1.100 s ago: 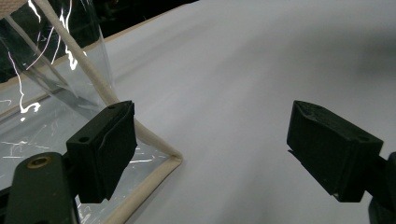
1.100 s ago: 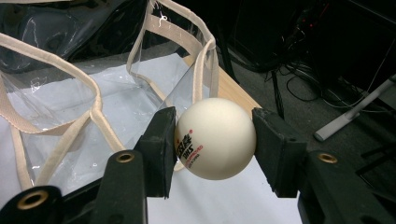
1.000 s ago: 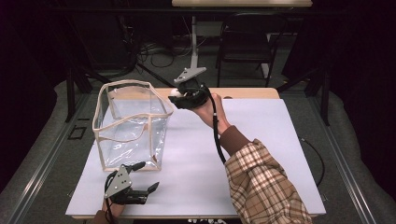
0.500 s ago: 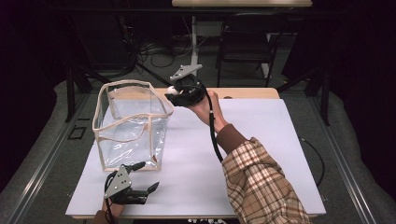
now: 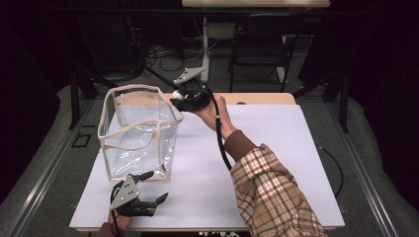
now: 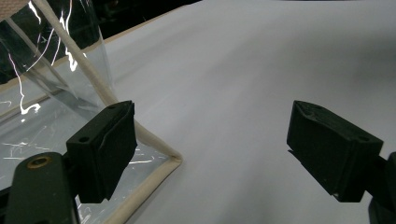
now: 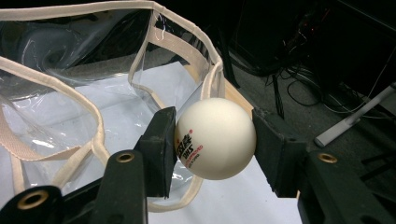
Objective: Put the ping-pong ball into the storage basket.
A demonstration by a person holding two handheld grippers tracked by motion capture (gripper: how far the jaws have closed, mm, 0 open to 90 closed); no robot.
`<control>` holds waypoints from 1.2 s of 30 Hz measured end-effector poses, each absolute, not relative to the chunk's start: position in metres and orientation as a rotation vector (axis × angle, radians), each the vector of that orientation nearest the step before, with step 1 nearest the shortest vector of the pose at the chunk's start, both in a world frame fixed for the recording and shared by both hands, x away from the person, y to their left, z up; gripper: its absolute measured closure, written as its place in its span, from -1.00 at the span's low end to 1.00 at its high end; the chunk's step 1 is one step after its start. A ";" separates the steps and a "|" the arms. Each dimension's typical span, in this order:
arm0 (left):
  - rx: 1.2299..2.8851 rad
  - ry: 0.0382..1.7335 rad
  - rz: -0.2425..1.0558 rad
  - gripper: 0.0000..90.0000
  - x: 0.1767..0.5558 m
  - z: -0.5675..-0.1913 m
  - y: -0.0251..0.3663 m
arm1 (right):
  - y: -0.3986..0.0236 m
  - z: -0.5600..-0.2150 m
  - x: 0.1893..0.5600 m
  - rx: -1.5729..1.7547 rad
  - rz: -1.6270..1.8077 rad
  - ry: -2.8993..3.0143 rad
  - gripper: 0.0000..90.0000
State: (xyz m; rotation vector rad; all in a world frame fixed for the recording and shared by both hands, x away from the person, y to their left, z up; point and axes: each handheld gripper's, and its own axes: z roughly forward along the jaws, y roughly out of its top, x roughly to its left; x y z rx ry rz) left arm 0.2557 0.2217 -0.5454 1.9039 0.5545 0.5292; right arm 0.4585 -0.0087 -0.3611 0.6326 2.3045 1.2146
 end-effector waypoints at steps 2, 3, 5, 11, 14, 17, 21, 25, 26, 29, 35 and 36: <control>1.905 0.554 0.529 -0.65 0.256 -0.545 0.222 | -0.008 -0.361 0.459 0.627 1.214 2.305 0.14; 1.904 0.554 0.529 -0.65 0.256 -0.545 0.222 | -0.007 -0.361 0.459 0.627 1.210 2.308 0.14; 1.904 0.553 0.530 -0.65 0.256 -0.545 0.222 | -0.006 -0.361 0.460 0.633 1.215 2.305 0.14; 1.904 0.553 0.530 -0.65 0.256 -0.545 0.222 | -0.004 -0.360 0.461 0.629 1.215 2.302 0.14; 1.903 0.553 0.531 -0.65 0.256 -0.545 0.222 | -0.002 -0.360 0.462 0.634 1.214 2.305 0.14; 1.903 0.553 0.530 -0.65 0.256 -0.545 0.222 | -0.001 -0.360 0.462 0.634 1.214 2.305 0.14; 1.903 0.553 0.530 -0.65 0.256 -0.545 0.222 | 0.002 -0.360 0.463 0.623 1.226 2.300 0.14; 1.903 0.553 0.530 -0.65 0.256 -0.545 0.222 | 0.002 -0.360 0.463 0.623 1.226 2.300 0.14; 1.904 0.552 0.530 -0.65 0.256 -0.545 0.222 | 0.005 -0.360 0.463 0.627 1.225 2.305 0.14; 1.904 0.552 0.530 -0.65 0.256 -0.545 0.222 | 0.008 -0.361 0.465 0.623 1.223 2.308 0.14; 1.902 0.552 0.530 -0.65 0.256 -0.545 0.222 | 0.012 -0.365 0.467 0.632 1.220 2.315 0.14; 1.902 0.552 0.530 -0.65 0.256 -0.545 0.222 | 0.012 -0.365 0.467 0.632 1.220 2.315 0.14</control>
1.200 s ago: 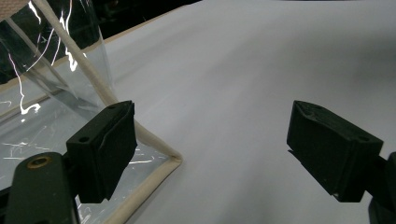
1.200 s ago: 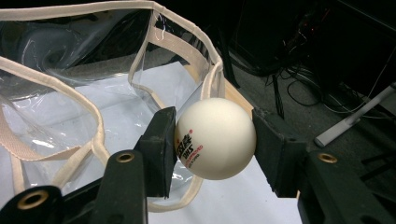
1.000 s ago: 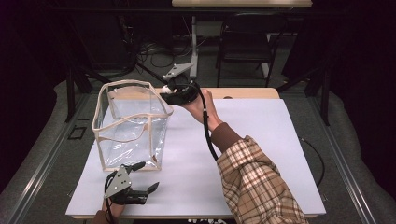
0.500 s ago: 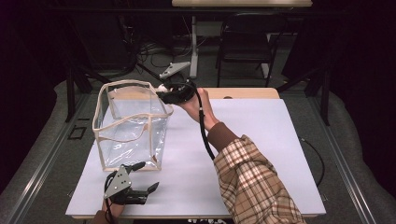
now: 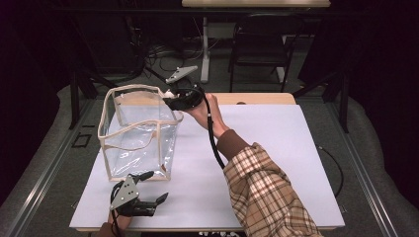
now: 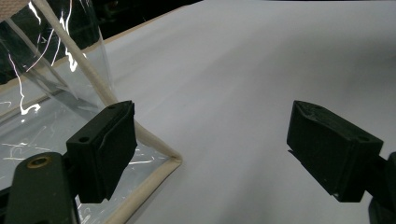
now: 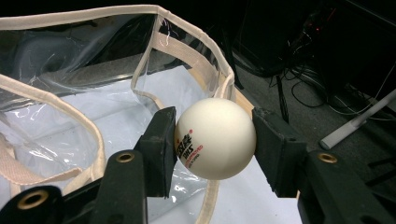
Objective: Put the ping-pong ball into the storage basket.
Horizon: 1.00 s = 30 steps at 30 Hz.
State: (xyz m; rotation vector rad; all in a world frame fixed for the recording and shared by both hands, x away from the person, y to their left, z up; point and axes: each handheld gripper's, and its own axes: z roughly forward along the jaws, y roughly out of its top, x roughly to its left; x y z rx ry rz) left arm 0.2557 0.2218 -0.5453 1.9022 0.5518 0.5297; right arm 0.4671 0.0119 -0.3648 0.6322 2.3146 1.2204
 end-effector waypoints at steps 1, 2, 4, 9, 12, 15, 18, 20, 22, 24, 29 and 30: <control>1.901 0.552 0.530 -0.65 0.256 -0.545 0.222 | 0.013 -0.366 0.468 0.635 1.217 2.319 0.14; 1.901 0.552 0.530 -0.65 0.256 -0.545 0.222 | 0.013 -0.366 0.468 0.635 1.217 2.319 0.14; 1.902 0.551 0.530 -0.65 0.256 -0.545 0.222 | 0.014 -0.367 0.469 0.633 1.222 2.315 0.14; 1.902 0.550 0.529 -0.65 0.256 -0.545 0.222 | 0.017 -0.368 0.470 0.633 1.220 2.322 0.14; 1.901 0.550 0.529 -0.65 0.256 -0.545 0.222 | 0.019 -0.369 0.470 0.633 1.226 2.322 0.14; 1.902 0.550 0.528 -0.65 0.256 -0.545 0.222 | 0.020 -0.370 0.470 0.634 1.227 2.321 0.14; 1.902 0.549 0.528 -0.65 0.256 -0.545 0.222 | 0.023 -0.372 0.471 0.636 1.231 2.324 0.14; 1.901 0.549 0.528 -0.65 0.256 -0.545 0.222 | 0.024 -0.372 0.470 0.640 1.229 2.327 0.14; 1.901 0.549 0.528 -0.65 0.256 -0.545 0.222 | 0.025 -0.372 0.470 0.632 1.231 2.326 0.14; 1.901 0.549 0.529 -0.65 0.256 -0.545 0.222 | 0.026 -0.372 0.470 0.632 1.233 2.328 0.14; 1.902 0.549 0.528 -0.65 0.256 -0.545 0.222 | 0.031 -0.372 0.468 0.625 1.245 2.329 0.14; 1.901 0.550 0.528 -0.65 0.256 -0.545 0.222 | 0.031 -0.372 0.468 0.619 1.241 2.333 0.14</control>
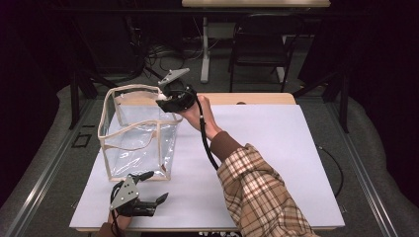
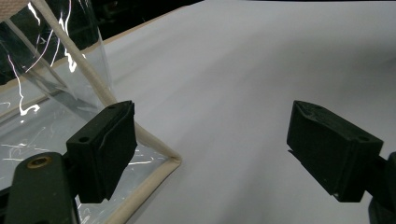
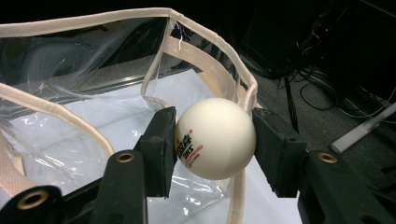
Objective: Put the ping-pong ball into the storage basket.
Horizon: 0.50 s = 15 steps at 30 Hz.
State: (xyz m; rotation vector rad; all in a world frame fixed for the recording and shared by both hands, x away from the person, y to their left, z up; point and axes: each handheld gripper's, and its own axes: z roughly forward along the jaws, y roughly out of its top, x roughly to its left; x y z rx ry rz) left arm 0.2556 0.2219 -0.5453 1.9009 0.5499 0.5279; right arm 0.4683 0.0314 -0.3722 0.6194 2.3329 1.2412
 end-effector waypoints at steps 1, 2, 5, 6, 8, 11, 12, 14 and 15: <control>1.901 0.550 0.528 -0.65 0.256 -0.545 0.222 | 0.033 -0.373 0.468 0.621 1.245 2.333 0.14; 1.901 0.549 0.528 -0.65 0.256 -0.545 0.222 | 0.034 -0.373 0.468 0.621 1.243 2.335 0.14; 1.901 0.549 0.528 -0.65 0.256 -0.545 0.222 | 0.036 -0.373 0.467 0.612 1.244 2.337 0.14; 1.901 0.549 0.528 -0.65 0.256 -0.545 0.222 | 0.037 -0.374 0.467 0.615 1.247 2.336 0.14; 1.900 0.549 0.528 -0.65 0.256 -0.545 0.222 | 0.037 -0.374 0.467 0.619 1.246 2.339 0.14; 1.900 0.547 0.526 -0.65 0.256 -0.545 0.222 | 0.039 -0.375 0.467 0.615 1.249 2.343 0.14; 1.901 0.547 0.526 -0.65 0.256 -0.545 0.222 | 0.039 -0.375 0.467 0.615 1.252 2.342 0.14; 1.901 0.548 0.528 -0.65 0.256 -0.545 0.222 | 0.040 -0.376 0.467 0.617 1.250 2.345 0.14; 1.900 0.549 0.528 -0.65 0.256 -0.545 0.222 | 0.041 -0.376 0.468 0.619 1.255 2.345 0.14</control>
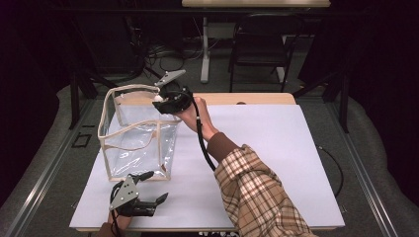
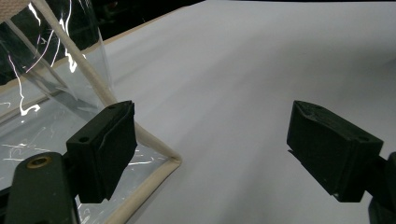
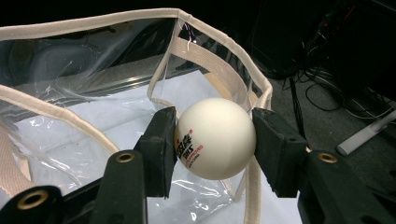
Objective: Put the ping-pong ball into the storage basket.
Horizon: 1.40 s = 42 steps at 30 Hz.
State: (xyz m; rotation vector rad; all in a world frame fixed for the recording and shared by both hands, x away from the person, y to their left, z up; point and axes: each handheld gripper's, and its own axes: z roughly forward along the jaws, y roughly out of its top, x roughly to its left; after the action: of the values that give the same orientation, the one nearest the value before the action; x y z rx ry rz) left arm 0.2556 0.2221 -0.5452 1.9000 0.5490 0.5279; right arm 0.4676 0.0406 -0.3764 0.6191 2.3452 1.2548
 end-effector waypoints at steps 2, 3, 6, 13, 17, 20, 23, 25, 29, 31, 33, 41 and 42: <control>1.901 0.549 0.528 -0.65 0.256 -0.545 0.222 | 0.041 -0.377 0.468 0.621 1.257 2.345 0.14; 1.901 0.549 0.527 -0.65 0.256 -0.545 0.222 | 0.042 -0.377 0.468 0.622 1.255 2.349 0.14; 1.900 0.549 0.528 -0.65 0.256 -0.545 0.222 | 0.042 -0.378 0.468 0.620 1.259 2.347 0.14; 1.901 0.547 0.525 -0.65 0.256 -0.545 0.222 | 0.045 -0.380 0.468 0.624 1.260 2.353 0.14; 1.899 0.546 0.525 -0.65 0.256 -0.545 0.222 | 0.047 -0.382 0.468 0.625 1.256 2.357 0.14; 1.897 0.548 0.523 -0.65 0.255 -0.545 0.222 | 0.048 -0.383 0.468 0.632 1.264 2.358 0.13; 1.897 0.550 0.525 -0.65 0.255 -0.545 0.222 | 0.049 -0.384 0.469 0.633 1.263 2.361 0.14; 1.898 0.549 0.525 -0.65 0.255 -0.545 0.222 | 0.050 -0.385 0.469 0.635 1.263 2.363 0.14; 1.897 0.550 0.526 -0.65 0.255 -0.545 0.222 | 0.053 -0.387 0.469 0.633 1.260 2.370 0.14; 1.896 0.548 0.524 -0.65 0.255 -0.545 0.222 | 0.054 -0.388 0.469 0.635 1.261 2.371 0.14; 1.895 0.548 0.523 -0.65 0.255 -0.545 0.222 | 0.054 -0.388 0.469 0.633 1.258 2.372 0.13; 1.896 0.548 0.523 -0.65 0.255 -0.545 0.222 | 0.057 -0.390 0.470 0.635 1.259 2.376 0.14; 1.896 0.548 0.523 -0.65 0.255 -0.545 0.222 | 0.057 -0.390 0.470 0.636 1.265 2.374 0.14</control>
State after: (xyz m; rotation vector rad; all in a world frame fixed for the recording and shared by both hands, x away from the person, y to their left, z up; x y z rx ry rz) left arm 0.2554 0.2219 -0.5452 1.8956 0.5476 0.5232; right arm 0.4698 0.0568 -0.3905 0.6361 2.3735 1.2655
